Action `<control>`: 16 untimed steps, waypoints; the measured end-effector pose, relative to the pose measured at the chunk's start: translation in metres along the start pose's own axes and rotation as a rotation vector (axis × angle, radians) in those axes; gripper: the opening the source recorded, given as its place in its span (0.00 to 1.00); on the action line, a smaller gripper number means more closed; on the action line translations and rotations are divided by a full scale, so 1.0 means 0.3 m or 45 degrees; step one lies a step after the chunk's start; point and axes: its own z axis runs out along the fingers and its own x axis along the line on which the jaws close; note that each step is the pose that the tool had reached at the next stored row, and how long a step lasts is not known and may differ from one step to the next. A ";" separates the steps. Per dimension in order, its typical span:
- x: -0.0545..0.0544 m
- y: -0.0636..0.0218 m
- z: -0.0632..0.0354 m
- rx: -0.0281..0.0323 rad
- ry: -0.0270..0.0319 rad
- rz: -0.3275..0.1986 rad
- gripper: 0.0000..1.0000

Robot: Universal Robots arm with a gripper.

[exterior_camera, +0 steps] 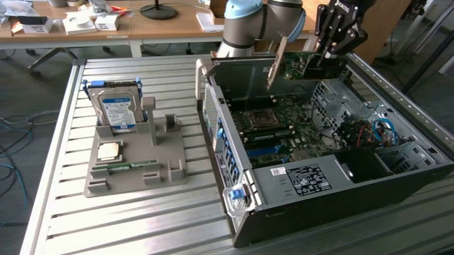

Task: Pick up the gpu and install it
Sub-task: 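Insert the gpu into the slot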

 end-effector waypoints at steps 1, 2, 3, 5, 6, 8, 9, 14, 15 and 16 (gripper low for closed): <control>0.000 0.002 0.001 0.0006 0.0002 -0.002 0.27; 0.001 0.004 0.002 0.0012 0.0005 -0.004 0.27; 0.001 0.008 0.004 0.0021 0.0003 -0.007 0.27; 0.002 0.014 0.008 0.0042 0.0003 -0.012 0.27; 0.002 0.017 0.010 0.0056 0.0004 -0.015 0.27; 0.002 0.020 0.012 0.0075 0.0007 -0.020 0.27; 0.002 0.020 0.012 0.0075 0.0008 -0.021 0.27; 0.002 0.021 0.012 0.0077 0.0007 -0.024 0.27; 0.002 0.023 0.013 0.0084 0.0005 -0.025 0.27; 0.002 0.024 0.014 0.0095 0.0002 -0.027 0.27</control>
